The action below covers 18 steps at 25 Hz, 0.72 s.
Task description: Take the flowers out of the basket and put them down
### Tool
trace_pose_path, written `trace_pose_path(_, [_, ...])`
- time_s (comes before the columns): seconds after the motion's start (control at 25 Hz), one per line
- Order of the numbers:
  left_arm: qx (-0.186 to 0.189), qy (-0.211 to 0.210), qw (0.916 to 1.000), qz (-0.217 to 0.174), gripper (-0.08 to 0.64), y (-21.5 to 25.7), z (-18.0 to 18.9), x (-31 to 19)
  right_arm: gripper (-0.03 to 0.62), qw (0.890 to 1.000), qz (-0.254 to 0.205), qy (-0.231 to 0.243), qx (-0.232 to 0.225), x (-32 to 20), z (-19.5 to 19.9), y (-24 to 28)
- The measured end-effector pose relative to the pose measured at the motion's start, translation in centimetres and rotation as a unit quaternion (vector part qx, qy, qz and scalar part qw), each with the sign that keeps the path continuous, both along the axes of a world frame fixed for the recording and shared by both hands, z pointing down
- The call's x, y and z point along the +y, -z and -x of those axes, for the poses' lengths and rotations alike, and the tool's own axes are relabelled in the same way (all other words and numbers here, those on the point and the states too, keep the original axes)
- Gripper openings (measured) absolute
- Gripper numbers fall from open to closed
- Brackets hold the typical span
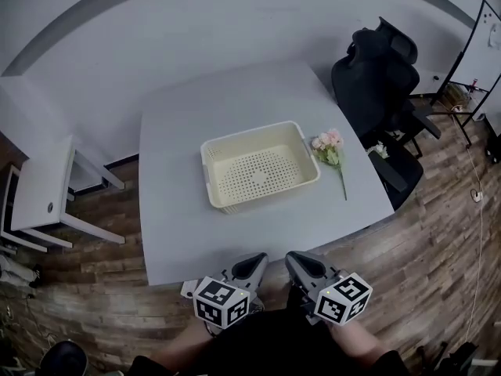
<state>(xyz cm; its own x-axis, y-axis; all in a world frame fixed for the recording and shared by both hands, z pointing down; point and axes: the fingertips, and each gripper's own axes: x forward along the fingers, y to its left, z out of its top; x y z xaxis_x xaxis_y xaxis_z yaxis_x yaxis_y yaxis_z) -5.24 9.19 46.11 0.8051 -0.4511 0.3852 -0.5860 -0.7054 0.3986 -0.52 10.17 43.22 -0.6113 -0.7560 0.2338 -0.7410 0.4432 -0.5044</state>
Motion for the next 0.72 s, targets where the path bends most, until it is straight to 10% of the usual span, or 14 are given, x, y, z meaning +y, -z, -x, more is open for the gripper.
trace_pose_path(0.72, [0.006, -0.029, 0.9994, -0.018, 0.008, 0.7, 1.9, 3.6, 0.023, 1.000, 0.004, -0.017, 0.007, 4.0, 2.4, -0.5])
